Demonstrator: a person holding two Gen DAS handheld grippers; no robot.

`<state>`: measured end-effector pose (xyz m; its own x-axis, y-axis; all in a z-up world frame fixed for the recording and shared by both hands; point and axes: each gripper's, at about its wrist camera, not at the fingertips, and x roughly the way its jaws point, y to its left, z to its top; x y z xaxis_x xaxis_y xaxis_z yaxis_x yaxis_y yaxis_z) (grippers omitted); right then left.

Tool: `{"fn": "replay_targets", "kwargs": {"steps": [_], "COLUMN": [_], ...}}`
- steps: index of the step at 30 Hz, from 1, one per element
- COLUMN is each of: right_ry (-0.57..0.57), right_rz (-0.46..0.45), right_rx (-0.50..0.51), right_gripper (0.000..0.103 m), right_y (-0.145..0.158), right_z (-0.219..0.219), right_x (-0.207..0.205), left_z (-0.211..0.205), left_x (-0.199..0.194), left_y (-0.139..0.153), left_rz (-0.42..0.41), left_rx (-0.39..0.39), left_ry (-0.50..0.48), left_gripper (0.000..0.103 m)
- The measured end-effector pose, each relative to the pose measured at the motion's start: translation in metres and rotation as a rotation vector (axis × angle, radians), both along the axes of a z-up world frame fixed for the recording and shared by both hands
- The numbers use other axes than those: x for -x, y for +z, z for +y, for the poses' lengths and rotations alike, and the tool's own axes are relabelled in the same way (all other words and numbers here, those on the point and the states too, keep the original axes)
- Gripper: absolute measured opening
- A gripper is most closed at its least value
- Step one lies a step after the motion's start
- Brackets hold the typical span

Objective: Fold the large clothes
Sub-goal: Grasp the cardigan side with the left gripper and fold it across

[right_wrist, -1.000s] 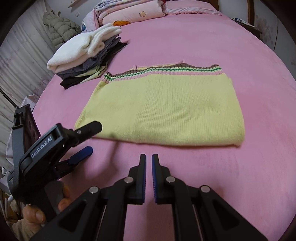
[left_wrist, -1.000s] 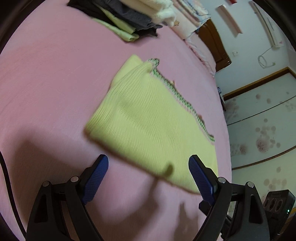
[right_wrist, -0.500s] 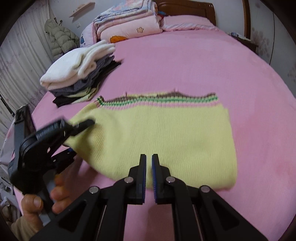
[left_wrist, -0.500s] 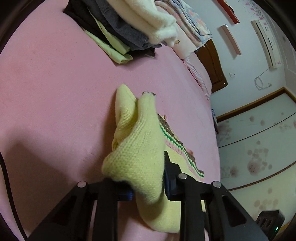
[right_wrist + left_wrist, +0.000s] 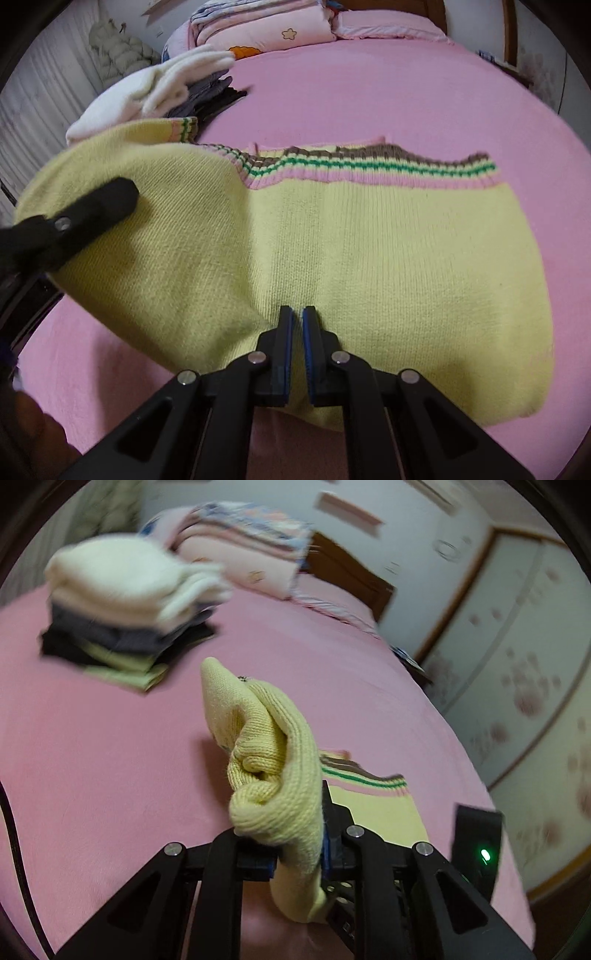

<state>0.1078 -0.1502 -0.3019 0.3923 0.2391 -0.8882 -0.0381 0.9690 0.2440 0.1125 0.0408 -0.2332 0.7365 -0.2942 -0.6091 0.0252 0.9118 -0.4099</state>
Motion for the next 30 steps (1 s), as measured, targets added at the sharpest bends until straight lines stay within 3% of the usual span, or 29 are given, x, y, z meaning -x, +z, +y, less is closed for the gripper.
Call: {"fn": "replay_targets", "kwargs": {"steps": [5,9,11,14,16,19,21,23,25,27,29,30], "right_ry": [-0.008,-0.086,-0.15,-0.24,-0.267,-0.297,-0.309,-0.306,-0.293,-0.279,-0.259,-0.249], "right_rz": [0.04,0.049,0.033,0.045,0.059,0.079,0.073,0.057,0.042,0.036,0.027,0.016], "right_rx": [-0.154,-0.272,-0.239,-0.158,-0.104,-0.067,-0.067,-0.079,-0.092,-0.119,-0.17,-0.202], "right_gripper": [0.006,0.006,0.006,0.006,0.006,0.006,0.006,0.006,0.006,0.014,0.039,0.044], "right_y": [-0.001,0.014,0.026,0.034,0.037,0.042,0.05,0.058,0.066,0.071,0.077,0.079], "right_z": [-0.025,-0.067,-0.095,-0.135,-0.152,-0.168,-0.173,-0.173,-0.167,-0.166,-0.156,-0.152], "right_x": [-0.001,0.015,0.034,0.064,0.079,0.093,0.094,0.091,0.084,0.079,0.068,0.066], "left_z": [-0.041,-0.085,-0.109,-0.15,-0.169,-0.186,-0.185,-0.179,-0.169,-0.154,-0.131,-0.116], "left_x": [-0.003,-0.001,0.001,0.001,0.002,0.011,0.013,0.016,0.019,0.024,0.028,0.032], "left_y": [0.024,0.034,0.028,0.0,-0.018,-0.026,-0.019,-0.008,0.005,0.02,0.036,0.038], "left_rz": [-0.057,-0.106,-0.097,-0.017,0.035,0.019,0.026,0.041,0.058,0.081,0.076,0.076], "left_rx": [-0.084,-0.186,-0.246,-0.325,-0.384,-0.471,-0.45,-0.387,-0.318,-0.241,-0.156,-0.133], "left_ry": [-0.143,-0.29,-0.359,-0.473,-0.521,-0.544,-0.555,-0.567,-0.576,-0.569,-0.519,-0.49], "left_gripper": [0.015,0.016,0.016,0.016,0.023,0.031,0.055,0.067,0.067,0.067,0.067,0.067]}}
